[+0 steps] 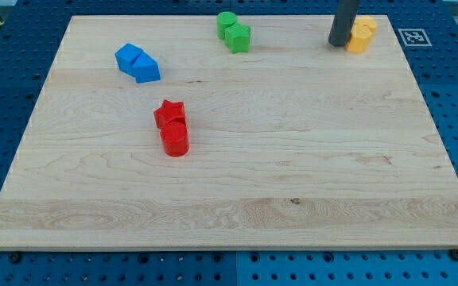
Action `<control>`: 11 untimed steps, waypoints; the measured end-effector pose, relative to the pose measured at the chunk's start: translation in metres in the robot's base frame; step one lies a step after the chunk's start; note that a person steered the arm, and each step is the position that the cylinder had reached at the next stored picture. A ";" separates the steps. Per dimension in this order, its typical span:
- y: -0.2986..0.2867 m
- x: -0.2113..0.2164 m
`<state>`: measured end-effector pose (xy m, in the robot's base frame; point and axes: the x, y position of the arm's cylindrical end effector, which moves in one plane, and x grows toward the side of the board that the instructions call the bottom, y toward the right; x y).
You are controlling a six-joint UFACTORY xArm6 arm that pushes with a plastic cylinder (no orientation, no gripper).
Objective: Place your hand at the left side of the green circle
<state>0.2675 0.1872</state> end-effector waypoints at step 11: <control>-0.319 -0.045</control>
